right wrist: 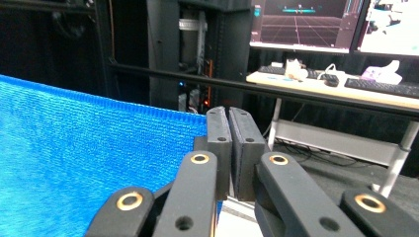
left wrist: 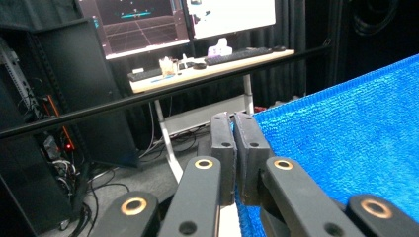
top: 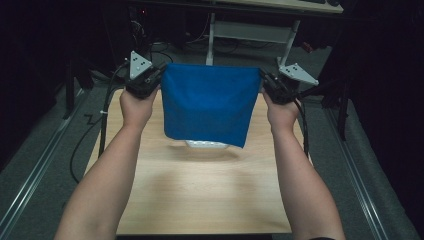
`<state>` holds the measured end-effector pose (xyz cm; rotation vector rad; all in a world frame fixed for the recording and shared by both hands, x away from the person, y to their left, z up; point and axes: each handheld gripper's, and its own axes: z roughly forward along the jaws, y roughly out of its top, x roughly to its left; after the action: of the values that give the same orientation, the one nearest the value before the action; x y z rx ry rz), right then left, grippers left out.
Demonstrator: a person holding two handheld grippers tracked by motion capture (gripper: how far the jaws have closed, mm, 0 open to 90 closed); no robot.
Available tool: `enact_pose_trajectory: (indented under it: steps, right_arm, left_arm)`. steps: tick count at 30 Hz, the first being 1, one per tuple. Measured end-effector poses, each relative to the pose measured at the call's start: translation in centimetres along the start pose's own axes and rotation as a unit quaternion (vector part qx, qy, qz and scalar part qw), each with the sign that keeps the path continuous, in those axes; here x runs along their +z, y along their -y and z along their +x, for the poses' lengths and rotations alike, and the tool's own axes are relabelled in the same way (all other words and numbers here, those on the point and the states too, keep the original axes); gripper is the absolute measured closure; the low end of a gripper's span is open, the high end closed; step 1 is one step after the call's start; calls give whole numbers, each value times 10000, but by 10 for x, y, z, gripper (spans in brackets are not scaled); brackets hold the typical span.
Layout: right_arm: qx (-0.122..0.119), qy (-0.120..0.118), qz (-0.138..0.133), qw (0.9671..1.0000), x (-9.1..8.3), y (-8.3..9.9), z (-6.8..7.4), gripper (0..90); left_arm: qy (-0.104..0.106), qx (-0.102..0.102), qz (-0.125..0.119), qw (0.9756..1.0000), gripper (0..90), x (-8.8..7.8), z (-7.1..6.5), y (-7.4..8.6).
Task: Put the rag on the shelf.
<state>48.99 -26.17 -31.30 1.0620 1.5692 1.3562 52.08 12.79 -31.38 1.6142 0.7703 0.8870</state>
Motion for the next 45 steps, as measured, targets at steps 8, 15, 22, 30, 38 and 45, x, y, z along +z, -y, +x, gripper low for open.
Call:
enact_pose_trajectory:
  steps: [8,15,22,30,38,45]
  right_arm:
    - [-113,7,439,9990,31,22,-4,888]
    - [-186,-33,945,9953,44,60,-2,887]
    - [2,-108,1263,9919,45,89,-4,887]
    - [17,-200,1457,9891,41,119,4,886]
    - [133,-268,1585,9869,33,137,9,886]
    - [113,-333,1740,9841,33,147,15,886]
  left_arm:
    - [58,-193,615,9979,881,25,8,30]
    - [280,-511,1273,9902,882,40,2,87]
    - [499,-663,1523,9848,882,39,-1,108]
    - [619,-852,1725,9794,883,32,-9,133]
    - [817,-1001,1937,9725,881,26,-18,147]
    - [954,-903,2078,9693,882,31,-27,154]
